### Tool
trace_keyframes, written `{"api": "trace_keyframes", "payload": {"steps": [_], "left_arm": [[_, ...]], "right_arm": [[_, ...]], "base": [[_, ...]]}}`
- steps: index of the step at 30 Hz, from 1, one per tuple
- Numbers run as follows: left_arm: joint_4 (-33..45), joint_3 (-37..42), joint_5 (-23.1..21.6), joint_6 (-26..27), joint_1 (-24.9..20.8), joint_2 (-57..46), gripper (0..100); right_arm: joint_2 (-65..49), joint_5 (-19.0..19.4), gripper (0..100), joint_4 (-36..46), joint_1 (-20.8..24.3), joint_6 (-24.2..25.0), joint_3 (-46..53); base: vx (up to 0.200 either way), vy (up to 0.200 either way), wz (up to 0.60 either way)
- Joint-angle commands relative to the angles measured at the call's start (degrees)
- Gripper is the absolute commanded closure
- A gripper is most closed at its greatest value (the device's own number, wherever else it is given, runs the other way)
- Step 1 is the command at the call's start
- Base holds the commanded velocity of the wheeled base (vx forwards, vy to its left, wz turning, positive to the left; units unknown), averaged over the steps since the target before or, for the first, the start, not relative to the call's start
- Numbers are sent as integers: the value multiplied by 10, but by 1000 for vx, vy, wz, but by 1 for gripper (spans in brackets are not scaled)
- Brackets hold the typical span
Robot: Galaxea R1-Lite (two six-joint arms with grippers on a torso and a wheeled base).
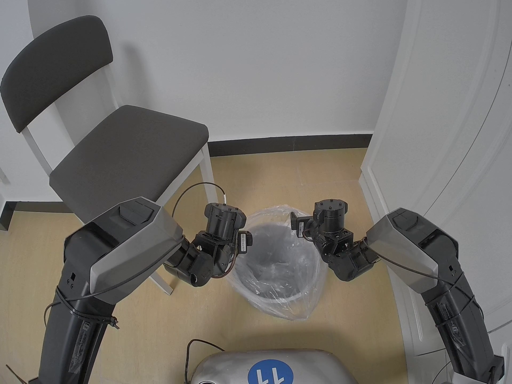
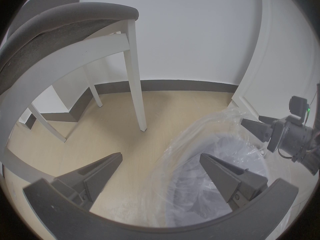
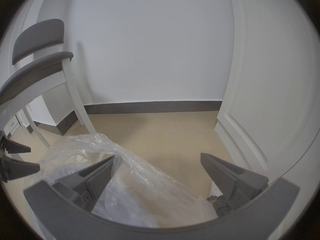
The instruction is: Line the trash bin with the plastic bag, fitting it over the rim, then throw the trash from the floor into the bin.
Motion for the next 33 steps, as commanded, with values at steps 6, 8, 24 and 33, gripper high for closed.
{"api": "trace_keyframes", "payload": {"steps": [6,8,24,33], "left_arm": [[0,-60,15,-8,24,45,0],[1,-71,16,-8,28,54,0],[-7,-105,17,-32,43,59,0],[-8,-52,16,-36,37,2,0]], "right_arm": [[33,2,0,-3,-6,2,-16],[40,2,0,-4,-9,3,-24],[-65,46,0,2,1,51,71],[-157,87,0,-2,-20,131,230]], "base": [[0,0,0],[0,0,0],[0,0,0],[0,0,0]]}}
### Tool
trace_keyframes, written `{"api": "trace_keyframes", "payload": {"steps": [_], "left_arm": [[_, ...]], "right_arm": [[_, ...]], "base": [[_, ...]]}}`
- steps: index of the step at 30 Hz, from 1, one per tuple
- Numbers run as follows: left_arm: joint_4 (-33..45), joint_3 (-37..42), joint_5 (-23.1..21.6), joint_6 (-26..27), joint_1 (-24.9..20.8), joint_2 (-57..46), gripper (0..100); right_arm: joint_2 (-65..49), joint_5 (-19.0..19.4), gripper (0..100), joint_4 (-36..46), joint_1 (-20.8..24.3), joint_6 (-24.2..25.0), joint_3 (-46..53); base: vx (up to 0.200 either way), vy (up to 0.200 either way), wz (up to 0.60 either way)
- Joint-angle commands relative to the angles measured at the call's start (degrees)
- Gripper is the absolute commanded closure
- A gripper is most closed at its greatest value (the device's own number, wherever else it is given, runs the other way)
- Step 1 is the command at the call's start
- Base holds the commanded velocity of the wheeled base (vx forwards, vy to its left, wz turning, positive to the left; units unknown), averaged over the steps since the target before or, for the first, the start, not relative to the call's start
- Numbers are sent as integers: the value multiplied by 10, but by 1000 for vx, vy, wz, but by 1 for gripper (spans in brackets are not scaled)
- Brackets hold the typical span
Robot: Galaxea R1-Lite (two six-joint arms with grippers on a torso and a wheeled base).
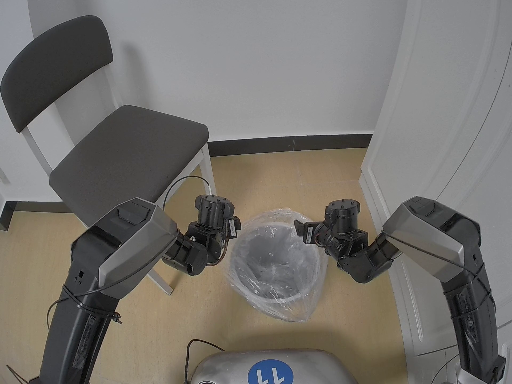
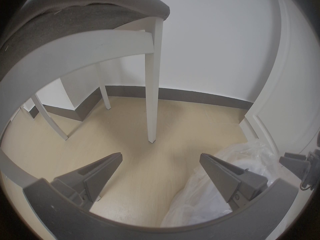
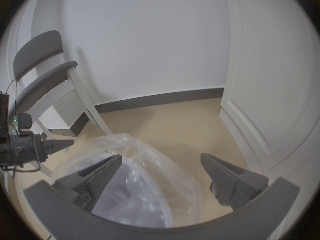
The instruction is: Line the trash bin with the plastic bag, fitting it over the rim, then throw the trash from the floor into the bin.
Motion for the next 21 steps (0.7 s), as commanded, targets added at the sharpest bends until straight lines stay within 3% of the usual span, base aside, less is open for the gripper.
{"api": "trace_keyframes", "payload": {"steps": [1,4,11,21], "left_arm": [[0,42,-1,-2,-4,-52,0],[5,66,-8,-2,-9,-69,0],[25,90,-47,-2,-12,-71,0],[45,67,-51,-3,-4,-46,0]], "right_arm": [[-67,29,0,-5,-18,62,84],[-62,47,0,5,-33,87,82],[-1,49,0,5,-46,87,45],[40,49,0,5,-63,94,2]], "base": [[0,0,0],[0,0,0],[0,0,0],[0,0,0]]}}
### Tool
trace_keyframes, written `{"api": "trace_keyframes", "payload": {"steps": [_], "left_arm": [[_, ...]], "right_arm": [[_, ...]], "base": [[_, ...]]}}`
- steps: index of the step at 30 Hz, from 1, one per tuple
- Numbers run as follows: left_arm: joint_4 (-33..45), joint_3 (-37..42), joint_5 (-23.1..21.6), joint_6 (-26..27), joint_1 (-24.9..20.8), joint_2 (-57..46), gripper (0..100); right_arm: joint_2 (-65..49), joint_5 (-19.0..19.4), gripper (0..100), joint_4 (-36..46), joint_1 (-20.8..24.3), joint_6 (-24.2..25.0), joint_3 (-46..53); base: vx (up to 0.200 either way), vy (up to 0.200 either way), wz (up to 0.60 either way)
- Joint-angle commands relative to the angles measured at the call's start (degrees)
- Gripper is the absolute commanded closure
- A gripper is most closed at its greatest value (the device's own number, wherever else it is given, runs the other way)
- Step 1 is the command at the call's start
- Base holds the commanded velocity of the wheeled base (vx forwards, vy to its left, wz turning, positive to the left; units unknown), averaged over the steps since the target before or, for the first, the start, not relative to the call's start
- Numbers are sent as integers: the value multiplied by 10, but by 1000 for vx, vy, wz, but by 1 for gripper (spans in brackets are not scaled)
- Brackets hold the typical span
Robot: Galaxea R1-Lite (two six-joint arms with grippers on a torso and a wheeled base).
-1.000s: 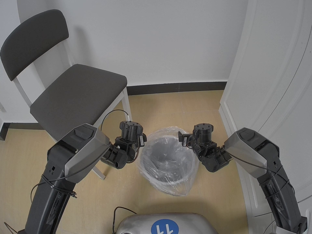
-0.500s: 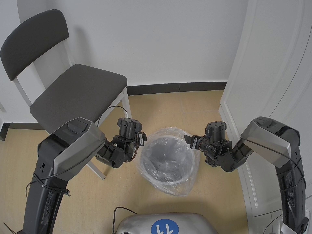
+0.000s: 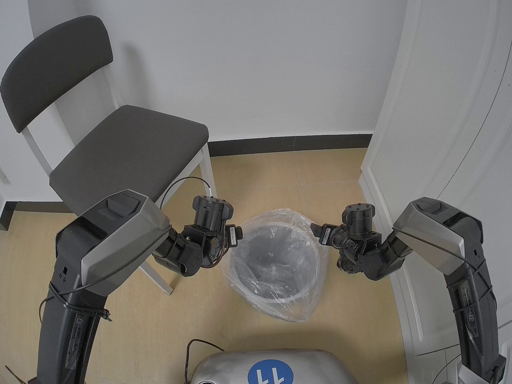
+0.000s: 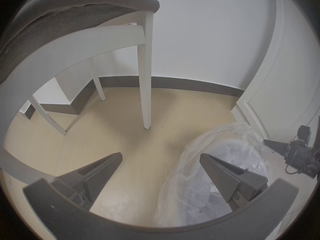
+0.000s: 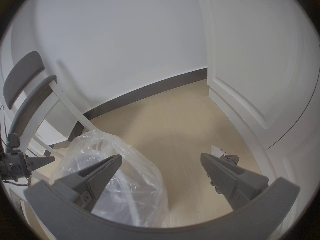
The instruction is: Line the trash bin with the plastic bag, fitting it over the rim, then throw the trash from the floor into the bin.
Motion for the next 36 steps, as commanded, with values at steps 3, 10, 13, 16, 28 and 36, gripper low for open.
{"api": "trace_keyframes", "payload": {"steps": [3,10,13,16,28,36], "left_arm": [[3,-20,1,1,8,29,0],[13,-53,0,0,20,64,0],[13,-68,0,-1,24,77,0],[13,-82,1,-2,28,89,0],[15,-90,1,-3,28,100,0],[52,-94,5,-2,29,102,0]], "right_arm": [[38,-1,0,-3,-6,1,-25],[55,-6,0,-4,-12,2,-49],[62,-7,0,-4,-12,2,-61],[70,-7,0,-3,-13,3,-73],[95,-7,0,7,-24,2,-98],[103,-7,0,43,-27,2,-114]], "base": [[0,0,0],[0,0,0],[0,0,0],[0,0,0],[0,0,0],[0,0,0]]}}
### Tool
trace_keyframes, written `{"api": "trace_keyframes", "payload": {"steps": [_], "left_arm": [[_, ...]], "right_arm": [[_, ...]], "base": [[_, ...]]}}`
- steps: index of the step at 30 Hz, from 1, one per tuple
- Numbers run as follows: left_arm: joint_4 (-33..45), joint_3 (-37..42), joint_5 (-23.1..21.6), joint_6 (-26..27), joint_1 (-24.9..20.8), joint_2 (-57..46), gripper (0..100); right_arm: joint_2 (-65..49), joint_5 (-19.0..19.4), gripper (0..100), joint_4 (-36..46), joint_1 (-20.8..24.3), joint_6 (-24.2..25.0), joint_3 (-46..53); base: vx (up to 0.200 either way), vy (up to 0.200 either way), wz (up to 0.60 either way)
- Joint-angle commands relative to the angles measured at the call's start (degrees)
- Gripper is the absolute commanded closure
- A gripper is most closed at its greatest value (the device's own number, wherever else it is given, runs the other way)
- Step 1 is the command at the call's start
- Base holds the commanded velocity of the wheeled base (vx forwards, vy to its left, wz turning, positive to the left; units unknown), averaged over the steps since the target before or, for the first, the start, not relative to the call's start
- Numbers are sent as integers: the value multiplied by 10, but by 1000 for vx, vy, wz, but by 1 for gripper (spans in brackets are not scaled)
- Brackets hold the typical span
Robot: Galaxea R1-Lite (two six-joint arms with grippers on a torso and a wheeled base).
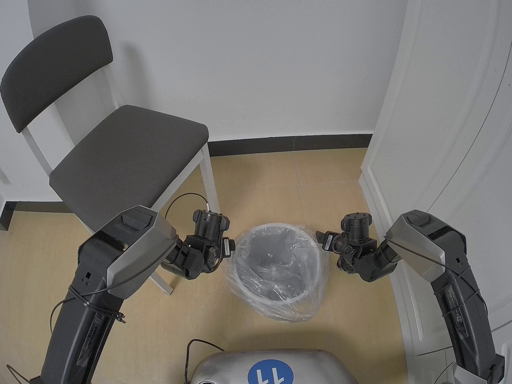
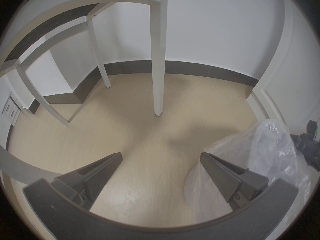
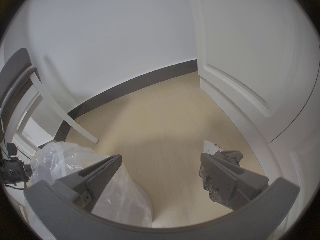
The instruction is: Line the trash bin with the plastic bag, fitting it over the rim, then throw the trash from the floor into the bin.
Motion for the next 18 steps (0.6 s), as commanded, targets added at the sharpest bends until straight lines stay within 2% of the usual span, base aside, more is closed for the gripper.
{"api": "trace_keyframes", "payload": {"steps": [1,11,12,14,18], "left_arm": [[9,-3,2,0,1,2,0],[12,3,3,0,4,-13,0],[21,31,3,5,11,-54,0],[27,41,3,10,15,-68,0],[26,54,6,30,19,-79,0]], "right_arm": [[6,0,0,6,-1,0,-6],[-15,-3,0,-6,-1,0,15],[-86,-4,0,-5,-10,-9,70],[-118,-4,0,-3,-12,-19,94],[-189,-3,0,-2,-16,-70,165]], "base": [[0,0,0],[0,0,0],[0,0,0],[0,0,0],[0,0,0]]}}
